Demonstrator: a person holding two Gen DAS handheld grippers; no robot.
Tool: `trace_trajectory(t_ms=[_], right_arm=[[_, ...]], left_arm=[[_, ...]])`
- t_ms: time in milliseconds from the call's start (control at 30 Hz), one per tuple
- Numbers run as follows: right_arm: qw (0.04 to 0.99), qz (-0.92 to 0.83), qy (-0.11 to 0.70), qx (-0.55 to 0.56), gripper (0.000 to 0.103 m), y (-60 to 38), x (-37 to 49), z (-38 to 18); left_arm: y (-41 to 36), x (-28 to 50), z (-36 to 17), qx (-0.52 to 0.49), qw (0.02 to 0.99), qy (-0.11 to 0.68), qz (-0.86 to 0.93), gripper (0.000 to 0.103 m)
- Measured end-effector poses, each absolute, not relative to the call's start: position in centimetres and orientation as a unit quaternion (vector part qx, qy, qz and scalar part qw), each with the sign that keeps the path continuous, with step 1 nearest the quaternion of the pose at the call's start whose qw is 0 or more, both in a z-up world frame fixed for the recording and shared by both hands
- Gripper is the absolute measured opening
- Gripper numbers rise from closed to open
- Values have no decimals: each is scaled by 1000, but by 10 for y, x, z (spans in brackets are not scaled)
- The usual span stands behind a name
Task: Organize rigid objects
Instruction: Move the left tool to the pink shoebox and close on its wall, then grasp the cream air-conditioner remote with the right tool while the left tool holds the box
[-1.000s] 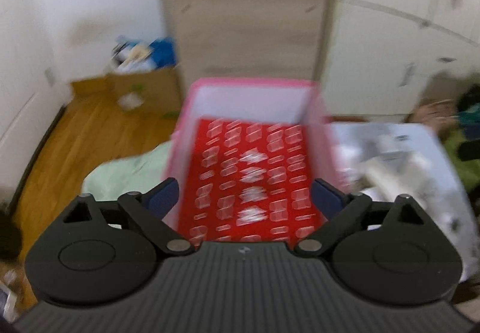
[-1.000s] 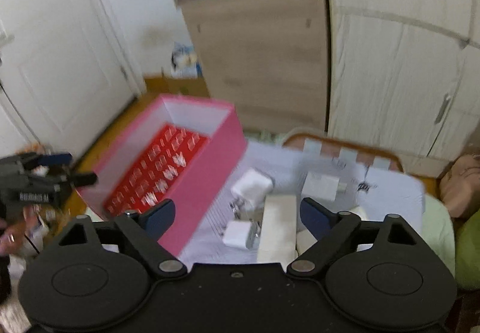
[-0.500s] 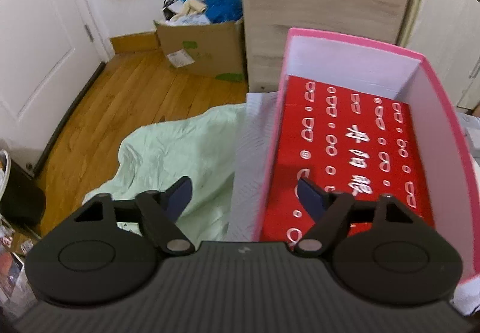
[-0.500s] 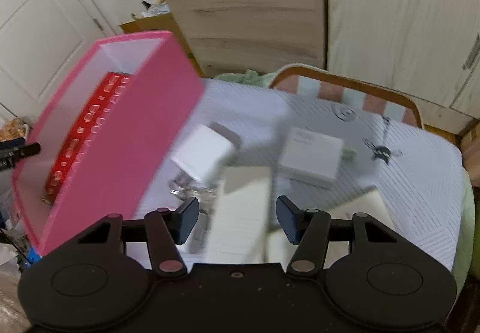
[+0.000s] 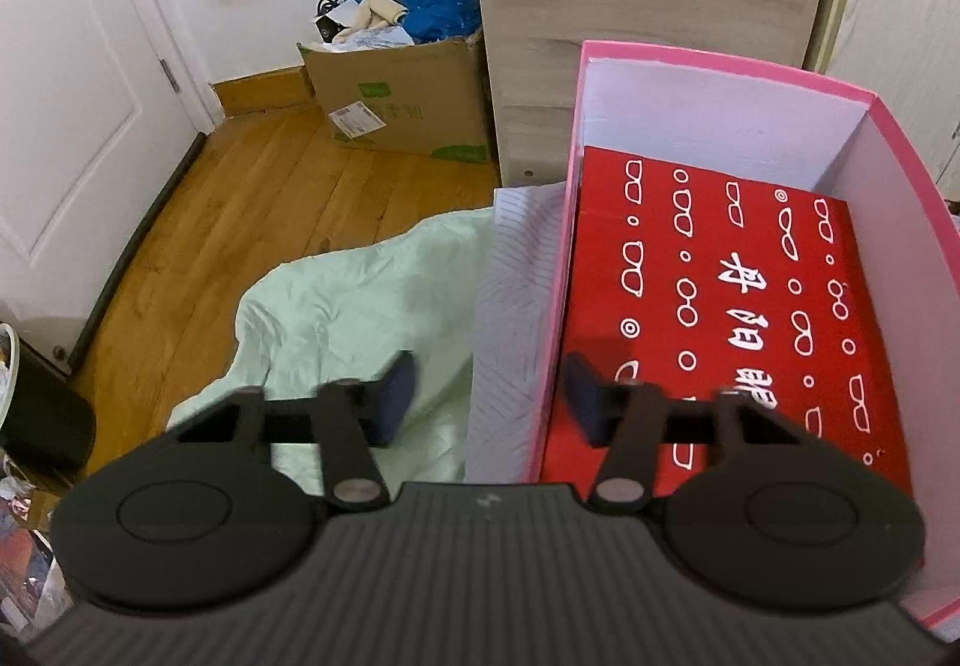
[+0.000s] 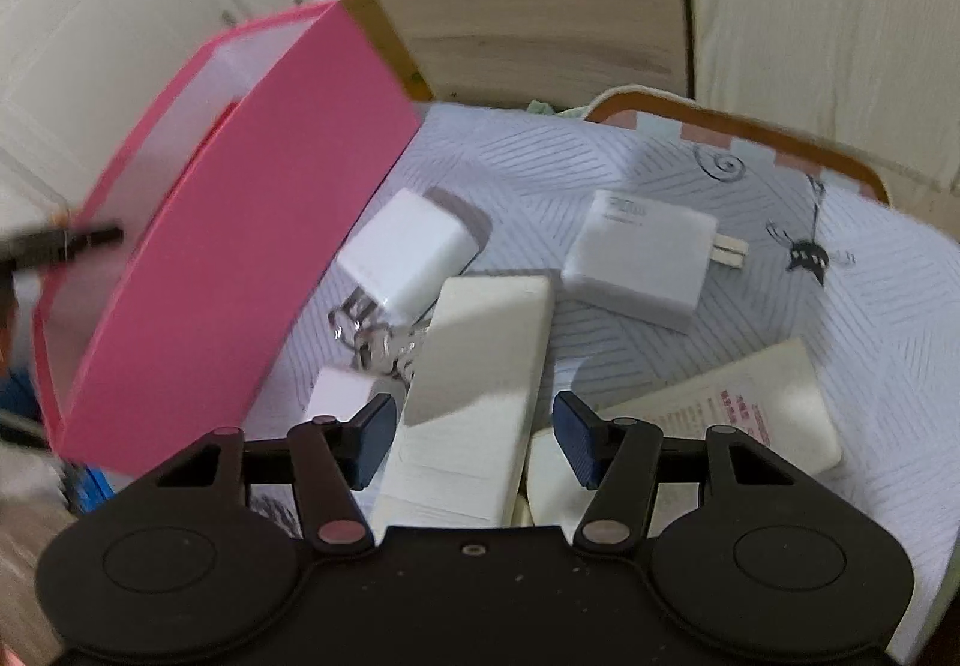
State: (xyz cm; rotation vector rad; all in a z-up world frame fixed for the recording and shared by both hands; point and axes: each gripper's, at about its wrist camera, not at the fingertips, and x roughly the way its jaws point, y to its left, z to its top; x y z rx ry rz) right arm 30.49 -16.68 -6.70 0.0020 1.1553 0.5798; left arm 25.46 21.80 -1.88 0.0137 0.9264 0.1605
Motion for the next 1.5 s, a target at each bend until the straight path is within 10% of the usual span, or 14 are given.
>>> trace_trajectory(t_ms=[67,433,633,1000,1500], right_arm=[[797,277,536,11,64,-169,306,-69],[814,263,517,39,18,-185,313,-68],[806,260,529,49,22,-187,315,-69],[765,318,554,85,64,-186,320,-81],[807,267,518,91,24,-176,320,-60]], left_arm=[[221,256,-19,-30,885,462,40,7],[191,239,-4,6,893,449,24,2],[175,232,-4,29,894,447,3,4],[185,232,-12,5,897,442,-8,4],[181,228,-11,17,900,435,-8,5]])
